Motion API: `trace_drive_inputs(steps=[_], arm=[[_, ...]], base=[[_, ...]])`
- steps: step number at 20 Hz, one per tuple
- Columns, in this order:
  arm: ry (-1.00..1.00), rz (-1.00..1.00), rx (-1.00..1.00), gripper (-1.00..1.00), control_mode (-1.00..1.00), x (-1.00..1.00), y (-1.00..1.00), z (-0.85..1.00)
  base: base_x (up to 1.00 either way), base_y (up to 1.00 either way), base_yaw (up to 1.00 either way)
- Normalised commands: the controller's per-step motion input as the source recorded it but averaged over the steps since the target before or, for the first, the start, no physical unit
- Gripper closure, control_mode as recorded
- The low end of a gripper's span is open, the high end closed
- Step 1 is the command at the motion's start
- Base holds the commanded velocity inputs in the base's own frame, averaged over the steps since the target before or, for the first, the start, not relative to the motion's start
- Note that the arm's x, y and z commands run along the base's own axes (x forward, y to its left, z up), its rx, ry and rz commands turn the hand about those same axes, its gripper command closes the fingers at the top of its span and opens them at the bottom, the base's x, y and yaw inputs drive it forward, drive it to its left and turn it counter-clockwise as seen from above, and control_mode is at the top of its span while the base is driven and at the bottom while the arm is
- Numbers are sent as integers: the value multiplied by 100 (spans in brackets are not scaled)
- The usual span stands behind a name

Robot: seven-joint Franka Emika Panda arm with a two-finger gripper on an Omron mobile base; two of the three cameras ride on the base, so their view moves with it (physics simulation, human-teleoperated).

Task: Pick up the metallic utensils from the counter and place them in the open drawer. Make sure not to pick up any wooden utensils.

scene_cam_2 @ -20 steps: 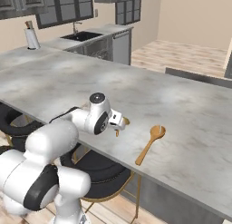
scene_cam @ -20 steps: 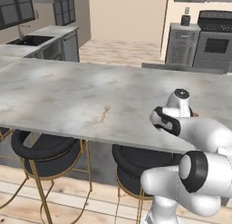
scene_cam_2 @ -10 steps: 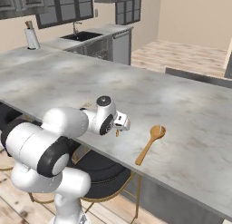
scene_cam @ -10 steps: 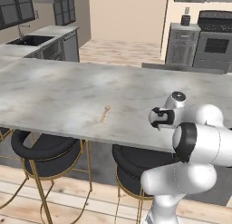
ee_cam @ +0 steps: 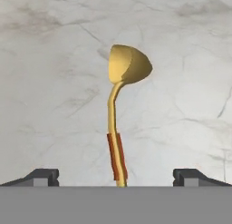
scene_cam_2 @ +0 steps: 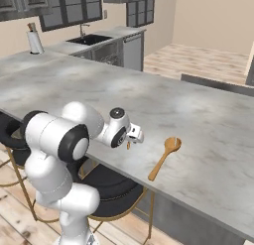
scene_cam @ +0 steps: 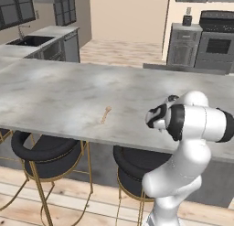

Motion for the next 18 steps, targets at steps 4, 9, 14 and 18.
trace_drive_inputs(steps=[4, 9, 14, 18], arm=[[0, 0, 0, -100, -100, 34, -4, -27], [0, 0, 0, -100, -100, 40, 0, -35], [0, 0, 0, -100, -100, 38, 0, -39], [0, 0, 0, -100, -100, 35, -1, -44]], base=[[0, 0, 0], [0, 0, 0], [0, 0, 0], [0, 0, 0]])
